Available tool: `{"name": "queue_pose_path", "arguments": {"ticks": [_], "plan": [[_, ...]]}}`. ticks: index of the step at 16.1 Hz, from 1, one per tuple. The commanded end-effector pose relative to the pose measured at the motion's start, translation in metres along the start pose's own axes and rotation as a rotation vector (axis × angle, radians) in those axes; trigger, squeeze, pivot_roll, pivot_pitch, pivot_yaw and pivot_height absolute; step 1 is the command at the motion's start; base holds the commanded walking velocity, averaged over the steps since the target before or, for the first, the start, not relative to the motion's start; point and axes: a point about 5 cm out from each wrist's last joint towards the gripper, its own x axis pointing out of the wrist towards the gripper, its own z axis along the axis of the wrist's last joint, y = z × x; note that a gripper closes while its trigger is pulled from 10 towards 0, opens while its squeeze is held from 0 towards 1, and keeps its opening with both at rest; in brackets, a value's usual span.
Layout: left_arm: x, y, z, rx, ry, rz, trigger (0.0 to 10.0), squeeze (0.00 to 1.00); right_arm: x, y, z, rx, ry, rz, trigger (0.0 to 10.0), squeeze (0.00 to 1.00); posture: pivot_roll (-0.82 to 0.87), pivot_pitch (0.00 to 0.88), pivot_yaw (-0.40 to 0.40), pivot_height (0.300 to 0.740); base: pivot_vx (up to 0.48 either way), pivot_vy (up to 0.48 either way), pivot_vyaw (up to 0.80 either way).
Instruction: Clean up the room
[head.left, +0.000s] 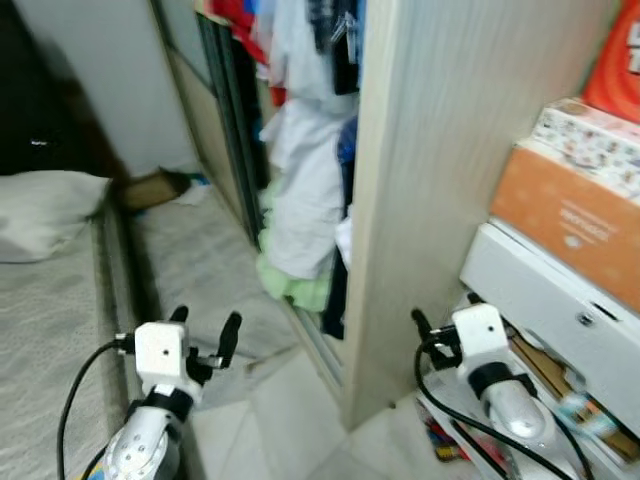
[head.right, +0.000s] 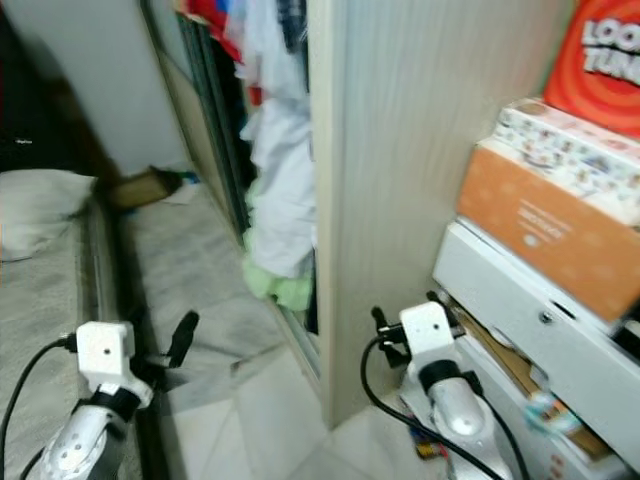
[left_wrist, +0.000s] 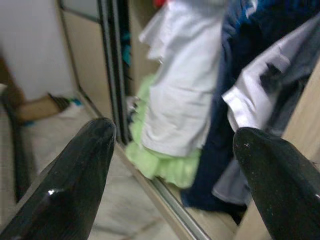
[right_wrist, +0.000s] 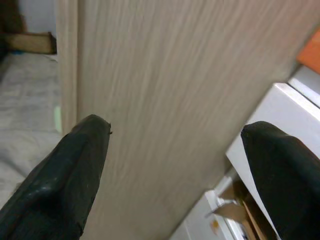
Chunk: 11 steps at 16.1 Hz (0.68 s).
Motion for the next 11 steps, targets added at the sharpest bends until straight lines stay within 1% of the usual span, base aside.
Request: {"name": "queue_pose_path", "arguments": {"ticks": [1,3,4,5,7,8,11], "plan": [[-0.001,0.0,-0.001,0.006,0.007,-0.005,10.0,0.0,0.001,-0.001,0.003,-0.001,-0.009,0.0,10.0,0.0,-0.17,0.0,0.035,0.74,0.0,0.0,0.8],[-0.002,-0.001,-0.001,0.004,0.008,-0.005,10.0,0.0,0.0,-0.002,0.002,-0.003,-0.007,-0.002,10.0,0.0,-0.17,0.0,0.035,0.74,0.0,0.0,0.8],[-0.005,-0.001,-0.001,0.003,0.01,-0.002,10.0,0.0,-0.007,-0.006,0.002,0.002,-0.003,-0.012,10.0,0.0,-0.17,0.0,0.033,0.74,0.0,0.0,0.8],[-0.007,-0.001,0.0,0.002,0.01,-0.002,10.0,0.0,-0.009,-0.007,0.002,0.004,-0.002,-0.015,10.0,0.0,-0.17,0.0,0.033,0.74,0.0,0.0,0.8],[-0.017,0.001,-0.002,-0.001,0.025,0.009,10.0,0.0,-0.023,-0.014,0.0,0.008,0.008,-0.04,10.0,0.0,-0.17,0.0,0.034,0.74,0.0,0.0,0.56],[-0.022,0.002,-0.005,0.001,0.036,0.015,10.0,0.0,-0.028,-0.018,0.0,0.014,0.011,-0.051,10.0,0.0,-0.17,0.0,0.036,0.74,0.0,0.0,0.41],[-0.021,0.004,-0.005,0.003,0.041,0.015,10.0,0.0,-0.034,-0.024,0.001,0.01,0.011,-0.055,10.0,0.0,-0.18,0.0,0.041,0.74,0.0,0.0,0.0]]}}
